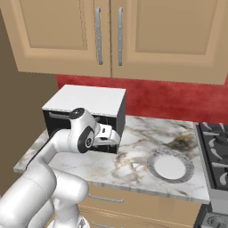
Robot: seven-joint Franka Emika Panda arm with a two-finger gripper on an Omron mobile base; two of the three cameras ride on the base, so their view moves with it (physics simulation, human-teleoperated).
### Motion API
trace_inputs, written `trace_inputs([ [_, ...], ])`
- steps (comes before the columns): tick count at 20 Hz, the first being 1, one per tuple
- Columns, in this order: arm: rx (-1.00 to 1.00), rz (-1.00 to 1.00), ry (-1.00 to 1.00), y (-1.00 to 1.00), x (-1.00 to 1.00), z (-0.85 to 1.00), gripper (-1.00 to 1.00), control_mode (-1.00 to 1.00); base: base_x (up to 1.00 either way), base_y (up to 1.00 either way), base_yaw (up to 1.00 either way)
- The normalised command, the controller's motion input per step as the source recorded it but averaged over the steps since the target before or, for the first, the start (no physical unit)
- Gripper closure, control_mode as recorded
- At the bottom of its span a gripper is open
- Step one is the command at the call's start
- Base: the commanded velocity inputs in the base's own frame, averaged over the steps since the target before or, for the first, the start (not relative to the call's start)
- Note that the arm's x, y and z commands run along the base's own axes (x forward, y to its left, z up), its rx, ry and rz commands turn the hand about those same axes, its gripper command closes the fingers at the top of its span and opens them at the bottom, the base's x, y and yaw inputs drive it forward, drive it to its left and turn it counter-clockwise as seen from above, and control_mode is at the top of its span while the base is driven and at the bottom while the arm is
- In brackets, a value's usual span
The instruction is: Pick up the bagel from the plate, place it on the toaster oven rack, close the door, and set the timer.
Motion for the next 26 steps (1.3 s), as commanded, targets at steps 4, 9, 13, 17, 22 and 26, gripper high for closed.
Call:
trace_inputs([
  [4,0.0,0.0,0.0,-0.08,0.06,-0.18,-1.0,-1.0,0.0,0.0,0.0],
  [9,0.0,0.0,-0.01,-0.04,0.02,-0.15,-1.0,-1.0,0.0,0.0,0.0],
  [13,0.0,0.0,-0.04,0.0,0.11,-0.1,-1.0,-1.0,0.0,0.0,0.0],
  [17,0.0,0.0,0.0,-0.02,0.17,-0.1,-1.0,-1.0,0.0,0.0,0.0],
  [22,0.0,0.0,0.0,-0.11,0.12,-0.11,-1.0,-1.0,0.0,0.0,0.0],
  [26,0.0,0.0,0.0,-0.09,0.12,-0.05,-1.0,-1.0,0.0,0.0,0.0],
])
